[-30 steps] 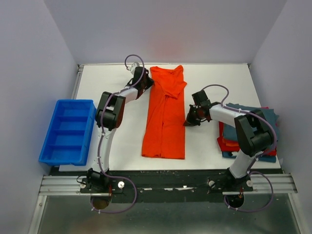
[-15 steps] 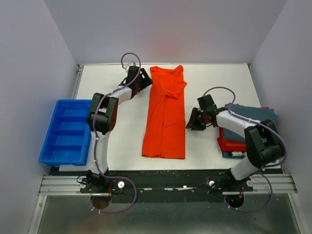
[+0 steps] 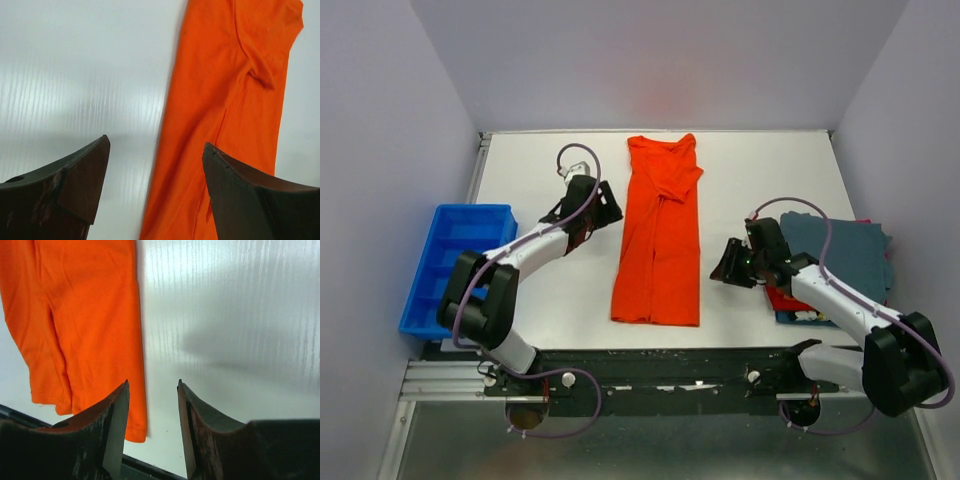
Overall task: Fold and stack the t-shirts
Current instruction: Rotate the tshirt 90 degrees, then grab the bottom of the folded rectangular tshirt with both arms
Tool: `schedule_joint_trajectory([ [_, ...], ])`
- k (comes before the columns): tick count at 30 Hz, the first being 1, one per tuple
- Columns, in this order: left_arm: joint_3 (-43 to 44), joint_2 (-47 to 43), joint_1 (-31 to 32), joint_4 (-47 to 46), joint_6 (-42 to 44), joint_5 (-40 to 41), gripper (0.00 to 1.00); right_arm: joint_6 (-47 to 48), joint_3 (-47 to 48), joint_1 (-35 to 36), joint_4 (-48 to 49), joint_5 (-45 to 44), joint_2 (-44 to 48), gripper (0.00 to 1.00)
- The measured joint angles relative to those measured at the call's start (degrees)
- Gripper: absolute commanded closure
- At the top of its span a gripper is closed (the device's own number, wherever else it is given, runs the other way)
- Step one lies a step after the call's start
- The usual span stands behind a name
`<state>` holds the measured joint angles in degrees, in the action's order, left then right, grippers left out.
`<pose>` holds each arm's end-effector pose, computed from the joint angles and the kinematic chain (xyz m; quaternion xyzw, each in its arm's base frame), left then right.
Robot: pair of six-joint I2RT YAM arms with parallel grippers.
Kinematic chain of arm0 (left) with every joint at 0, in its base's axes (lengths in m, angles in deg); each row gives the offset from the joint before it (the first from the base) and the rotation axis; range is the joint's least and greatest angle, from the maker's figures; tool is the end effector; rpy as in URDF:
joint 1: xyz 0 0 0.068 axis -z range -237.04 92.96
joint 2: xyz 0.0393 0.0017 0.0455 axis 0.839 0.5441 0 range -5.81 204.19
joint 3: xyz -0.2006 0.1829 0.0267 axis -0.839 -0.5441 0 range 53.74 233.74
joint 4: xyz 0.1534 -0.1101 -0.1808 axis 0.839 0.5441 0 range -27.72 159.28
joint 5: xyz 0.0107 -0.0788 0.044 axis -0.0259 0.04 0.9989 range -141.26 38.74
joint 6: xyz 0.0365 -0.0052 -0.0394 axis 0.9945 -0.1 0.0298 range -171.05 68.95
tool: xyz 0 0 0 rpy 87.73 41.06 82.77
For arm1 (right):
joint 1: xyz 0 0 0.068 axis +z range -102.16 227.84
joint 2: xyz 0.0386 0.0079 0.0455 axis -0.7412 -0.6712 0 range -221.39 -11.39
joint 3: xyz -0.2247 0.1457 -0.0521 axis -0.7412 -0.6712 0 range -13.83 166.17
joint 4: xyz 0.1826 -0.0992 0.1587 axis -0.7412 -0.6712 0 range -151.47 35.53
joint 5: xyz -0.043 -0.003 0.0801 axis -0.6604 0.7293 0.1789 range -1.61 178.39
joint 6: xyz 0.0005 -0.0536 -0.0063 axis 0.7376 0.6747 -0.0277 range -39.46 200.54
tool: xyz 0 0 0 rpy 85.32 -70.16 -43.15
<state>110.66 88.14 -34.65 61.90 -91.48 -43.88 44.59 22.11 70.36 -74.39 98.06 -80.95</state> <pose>0.3323 -0.1319 0.2119 -0.1684 0.8761 -0.1843 0.4123 0.2102 0.0936 0.1874 0.0844 0.9430 0.2221 0.2330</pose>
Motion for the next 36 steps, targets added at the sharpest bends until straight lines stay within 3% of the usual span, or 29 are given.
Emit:
schedule_joint_trajectory([
  [5,-9.73,-11.89,3.61,2.23,-0.63,0.61,0.17,-0.57,-2.19,0.42,-0.48,0.15,4.98,0.48],
  [11,-16.76,-18.73,8.22,5.07,-3.43,0.55,0.21,-1.07,-3.61,0.83,-0.33,0.72,5.05,0.51],
  [21,-21.70,-25.31,10.71,13.03,-6.56,-2.03,0.29,-5.25,-6.45,8.13,1.51,4.00,0.26,0.54],
  [27,-24.30,-30.38,12.55,19.80,-9.11,-4.87,0.32,-9.11,-6.88,14.10,1.66,4.61,-1.38,0.63],
  [36,-24.83,-34.07,15.67,27.15,-12.48,-7.76,0.34,-11.21,-7.91,15.32,1.73,4.81,-1.55,0.68],
])
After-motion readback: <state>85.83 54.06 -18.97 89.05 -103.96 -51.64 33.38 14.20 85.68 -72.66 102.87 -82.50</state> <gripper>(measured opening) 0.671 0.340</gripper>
